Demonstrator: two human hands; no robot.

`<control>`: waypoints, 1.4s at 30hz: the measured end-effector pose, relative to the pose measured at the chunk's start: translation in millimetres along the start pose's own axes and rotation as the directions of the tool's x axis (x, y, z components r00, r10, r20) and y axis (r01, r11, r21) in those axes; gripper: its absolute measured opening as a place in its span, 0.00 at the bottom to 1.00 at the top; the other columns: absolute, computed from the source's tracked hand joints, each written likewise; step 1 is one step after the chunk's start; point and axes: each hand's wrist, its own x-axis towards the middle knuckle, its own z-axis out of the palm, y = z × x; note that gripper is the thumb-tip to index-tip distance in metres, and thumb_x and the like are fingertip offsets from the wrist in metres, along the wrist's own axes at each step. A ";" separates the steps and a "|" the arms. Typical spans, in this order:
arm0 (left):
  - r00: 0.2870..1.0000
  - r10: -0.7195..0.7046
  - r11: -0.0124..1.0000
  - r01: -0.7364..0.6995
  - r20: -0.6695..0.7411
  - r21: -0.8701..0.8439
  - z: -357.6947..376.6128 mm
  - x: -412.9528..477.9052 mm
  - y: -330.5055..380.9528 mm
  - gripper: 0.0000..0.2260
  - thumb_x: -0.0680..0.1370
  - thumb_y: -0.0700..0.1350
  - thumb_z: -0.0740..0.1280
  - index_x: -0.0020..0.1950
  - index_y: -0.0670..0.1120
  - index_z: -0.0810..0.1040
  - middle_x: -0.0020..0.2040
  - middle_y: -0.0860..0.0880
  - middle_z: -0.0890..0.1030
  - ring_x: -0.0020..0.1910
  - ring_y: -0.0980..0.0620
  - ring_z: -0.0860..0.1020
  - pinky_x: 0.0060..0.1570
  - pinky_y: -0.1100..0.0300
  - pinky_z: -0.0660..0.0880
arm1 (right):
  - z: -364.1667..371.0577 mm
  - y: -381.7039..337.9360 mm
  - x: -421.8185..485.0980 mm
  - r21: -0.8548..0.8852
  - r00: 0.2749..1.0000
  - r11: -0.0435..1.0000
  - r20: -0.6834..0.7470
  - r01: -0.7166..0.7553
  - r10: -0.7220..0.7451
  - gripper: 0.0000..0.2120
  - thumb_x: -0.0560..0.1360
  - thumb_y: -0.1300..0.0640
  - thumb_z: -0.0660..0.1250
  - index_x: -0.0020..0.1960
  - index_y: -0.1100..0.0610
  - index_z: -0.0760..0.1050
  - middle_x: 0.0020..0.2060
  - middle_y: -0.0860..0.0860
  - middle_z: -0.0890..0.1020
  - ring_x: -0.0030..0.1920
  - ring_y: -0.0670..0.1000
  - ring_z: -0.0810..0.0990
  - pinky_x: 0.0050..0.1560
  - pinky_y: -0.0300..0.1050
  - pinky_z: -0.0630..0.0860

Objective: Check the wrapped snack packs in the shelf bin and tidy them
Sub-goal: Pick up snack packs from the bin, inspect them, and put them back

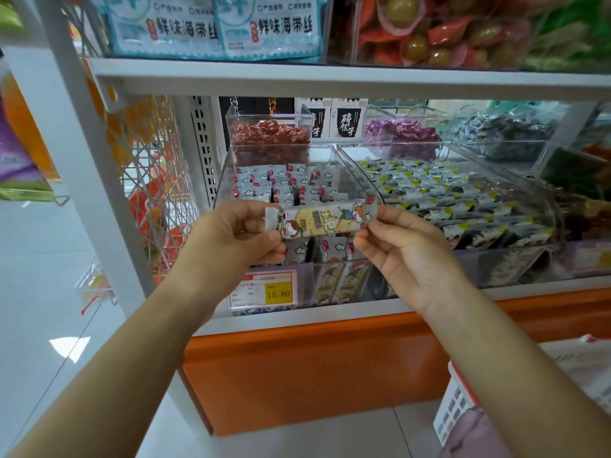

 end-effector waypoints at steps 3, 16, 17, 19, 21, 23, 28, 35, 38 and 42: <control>0.997 -0.070 0.994 0.071 0.014 -0.078 -0.3 -0.4 1.1 0.12 0.75 0.33 0.64 0.57 0.40 0.77 0.51 0.29 0.75 0.38 0.52 0.83 0.38 0.67 0.78 | 1.2 0.9 -2.1 -0.122 0.996 0.988 0.014 0.089 -0.088 0.04 0.75 0.66 0.64 0.43 0.60 0.75 0.33 0.53 0.81 0.30 0.50 0.81 0.31 0.41 0.79; 0.999 -0.037 0.995 0.036 0.004 0.092 -2.1 -1.8 0.8 0.13 0.74 0.44 0.68 0.58 0.47 0.79 0.49 0.47 0.83 0.43 0.55 0.83 0.44 0.66 0.79 | -0.5 8.4 -1.7 -0.446 0.967 0.863 0.189 0.238 -0.169 0.11 0.76 0.68 0.62 0.50 0.57 0.80 0.45 0.53 0.84 0.43 0.53 0.84 0.45 0.47 0.82; 1.000 -0.030 0.995 0.029 0.009 0.100 -1.7 -2.5 1.8 0.13 0.74 0.44 0.68 0.59 0.47 0.79 0.49 0.47 0.83 0.44 0.54 0.83 0.45 0.65 0.79 | -0.5 8.7 -2.4 -0.443 0.965 0.863 0.202 0.243 -0.168 0.10 0.76 0.66 0.63 0.50 0.56 0.82 0.44 0.52 0.85 0.44 0.52 0.84 0.45 0.47 0.82; 1.000 -0.015 0.993 0.012 0.025 0.117 -1.0 -4.0 3.7 0.14 0.73 0.44 0.68 0.59 0.49 0.79 0.49 0.48 0.83 0.44 0.55 0.83 0.47 0.64 0.79 | -0.7 9.4 -3.8 -0.501 0.953 0.815 0.226 0.290 -0.200 0.08 0.75 0.61 0.67 0.47 0.52 0.83 0.44 0.50 0.85 0.48 0.51 0.83 0.47 0.48 0.82; 0.999 0.008 0.990 -0.014 0.043 0.137 -0.9 -5.2 5.0 0.14 0.73 0.44 0.68 0.59 0.50 0.78 0.48 0.50 0.83 0.43 0.56 0.83 0.46 0.66 0.78 | -0.7 9.6 -4.4 -0.555 0.945 0.766 0.231 0.324 -0.232 0.07 0.74 0.60 0.68 0.45 0.49 0.83 0.44 0.49 0.85 0.49 0.51 0.83 0.49 0.52 0.81; 0.998 0.036 0.984 -0.045 0.053 0.172 -0.7 -5.5 5.3 0.13 0.73 0.44 0.68 0.58 0.52 0.78 0.46 0.51 0.84 0.42 0.58 0.83 0.43 0.70 0.77 | 0.2 8.5 -5.2 -0.550 0.944 0.768 0.222 0.327 -0.243 0.07 0.73 0.60 0.69 0.43 0.49 0.83 0.42 0.49 0.85 0.48 0.50 0.83 0.48 0.51 0.81; 0.993 0.091 0.948 -0.110 0.076 0.298 3.1 -5.1 3.5 0.13 0.72 0.46 0.71 0.54 0.59 0.77 0.47 0.54 0.80 0.45 0.59 0.79 0.47 0.64 0.78 | 2.2 6.8 -6.1 -0.621 0.932 0.702 0.149 0.349 -0.331 0.09 0.73 0.59 0.69 0.34 0.52 0.81 0.33 0.49 0.82 0.41 0.54 0.82 0.44 0.58 0.80; 0.992 0.111 0.949 -0.125 0.064 0.290 12.3 -0.7 4.1 0.06 0.72 0.46 0.70 0.48 0.50 0.78 0.45 0.51 0.79 0.43 0.60 0.77 0.39 0.72 0.74 | 1.9 6.1 -8.7 -0.724 0.849 0.479 0.292 0.497 -0.440 0.06 0.75 0.59 0.68 0.40 0.59 0.80 0.33 0.46 0.81 0.36 0.40 0.79 0.38 0.33 0.75; 0.988 0.136 0.922 -0.153 0.071 0.355 15.6 2.4 6.2 0.03 0.73 0.46 0.69 0.43 0.47 0.79 0.41 0.51 0.80 0.38 0.58 0.77 0.35 0.70 0.74 | 1.1 5.0 -9.4 -0.726 0.818 0.416 0.357 0.547 -0.451 0.06 0.75 0.59 0.68 0.39 0.56 0.79 0.32 0.43 0.79 0.35 0.39 0.78 0.37 0.30 0.72; 0.982 0.131 0.902 -0.174 0.133 0.396 12.1 7.0 12.7 0.06 0.73 0.47 0.69 0.37 0.48 0.82 0.36 0.52 0.82 0.32 0.60 0.77 0.30 0.72 0.72 | -1.6 -2.5 -8.0 -0.722 0.817 0.410 0.388 0.557 -0.426 0.06 0.74 0.59 0.68 0.39 0.54 0.80 0.35 0.44 0.81 0.37 0.43 0.80 0.37 0.35 0.76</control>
